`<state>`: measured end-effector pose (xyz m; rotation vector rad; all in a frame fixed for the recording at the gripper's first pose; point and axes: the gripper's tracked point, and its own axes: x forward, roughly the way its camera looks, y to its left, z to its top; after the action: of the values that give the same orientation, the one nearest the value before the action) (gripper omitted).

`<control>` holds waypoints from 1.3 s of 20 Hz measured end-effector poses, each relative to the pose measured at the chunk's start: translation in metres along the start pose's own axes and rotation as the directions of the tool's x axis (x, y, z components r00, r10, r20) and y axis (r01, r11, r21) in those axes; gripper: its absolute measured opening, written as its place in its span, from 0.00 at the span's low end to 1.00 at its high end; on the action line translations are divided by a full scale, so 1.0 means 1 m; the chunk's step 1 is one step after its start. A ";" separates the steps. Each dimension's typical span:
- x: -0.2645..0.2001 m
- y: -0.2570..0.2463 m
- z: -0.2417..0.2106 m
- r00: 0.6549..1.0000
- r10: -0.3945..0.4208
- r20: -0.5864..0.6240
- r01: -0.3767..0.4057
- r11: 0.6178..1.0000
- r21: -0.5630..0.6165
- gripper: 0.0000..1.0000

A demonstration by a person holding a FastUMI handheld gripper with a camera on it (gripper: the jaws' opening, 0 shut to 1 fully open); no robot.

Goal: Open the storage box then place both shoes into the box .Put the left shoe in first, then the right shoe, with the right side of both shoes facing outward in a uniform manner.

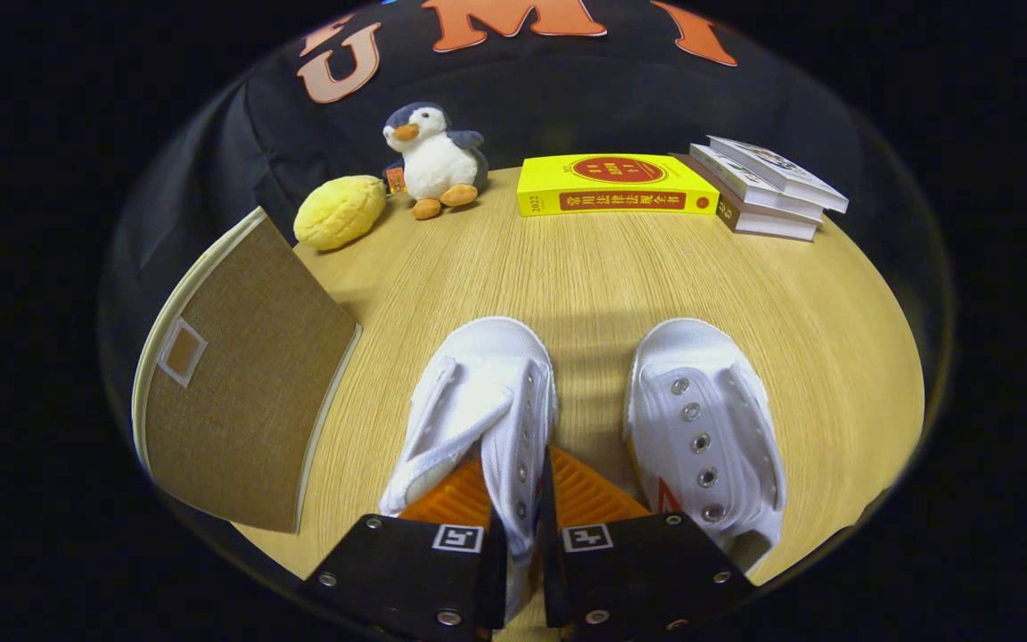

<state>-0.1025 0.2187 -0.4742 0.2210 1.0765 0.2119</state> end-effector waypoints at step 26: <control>-0.131 0.162 0.112 0.989 0.146 -0.033 -0.139 0.976 0.166 0.05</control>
<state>-0.0731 0.3290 -0.2670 0.4436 1.1244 0.2583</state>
